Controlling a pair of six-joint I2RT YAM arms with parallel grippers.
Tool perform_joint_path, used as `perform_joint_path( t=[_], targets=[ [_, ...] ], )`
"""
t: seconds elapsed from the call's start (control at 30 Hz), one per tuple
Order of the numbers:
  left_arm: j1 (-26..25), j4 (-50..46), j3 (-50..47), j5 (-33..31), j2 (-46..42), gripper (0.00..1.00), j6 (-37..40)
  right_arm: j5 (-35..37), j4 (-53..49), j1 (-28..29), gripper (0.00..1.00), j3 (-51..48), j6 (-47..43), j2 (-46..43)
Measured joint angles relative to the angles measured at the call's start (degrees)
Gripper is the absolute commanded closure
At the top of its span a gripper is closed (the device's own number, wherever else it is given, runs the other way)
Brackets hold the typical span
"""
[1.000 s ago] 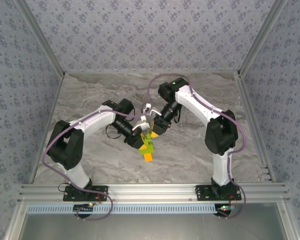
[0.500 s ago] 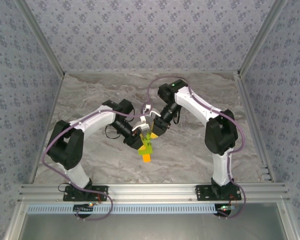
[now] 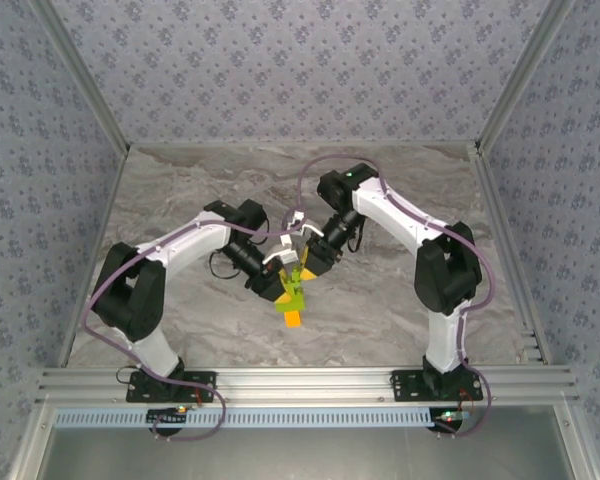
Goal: Assemble a carrot with lego
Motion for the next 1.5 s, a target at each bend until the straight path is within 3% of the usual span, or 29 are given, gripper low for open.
perform_joint_path(
  t=[0.53,0.67,0.9,1.13,1.33,1.5],
  targets=[
    [-0.48,-4.13,0.02,1.57,-0.15,0.72,5.09,-0.48,-3.72,0.57,0.75,-0.11,-3.45,-0.50],
    [-0.61,-4.39,0.02,1.60,-0.15,0.72,5.27,-0.31,-3.30,0.66,0.78,-0.13,-2.93,-0.48],
    [-0.81,-3.89,0.61,1.55,0.81,0.72,5.07,2.03,2.84,-0.74,0.79,-2.29,2.29,-2.25],
    [-0.87,-3.74,1.46,2.36,1.46,0.72,5.07,4.74,13.60,-4.70,0.79,-9.22,9.29,-9.81],
    [-0.87,-3.69,1.51,2.36,1.57,0.72,5.05,13.42,27.12,-8.24,0.77,-17.09,21.38,-17.49],
    [-0.87,-3.61,1.51,2.36,1.79,0.72,5.05,28.63,42.01,-11.04,0.80,-27.17,36.30,-21.16]
  ],
)
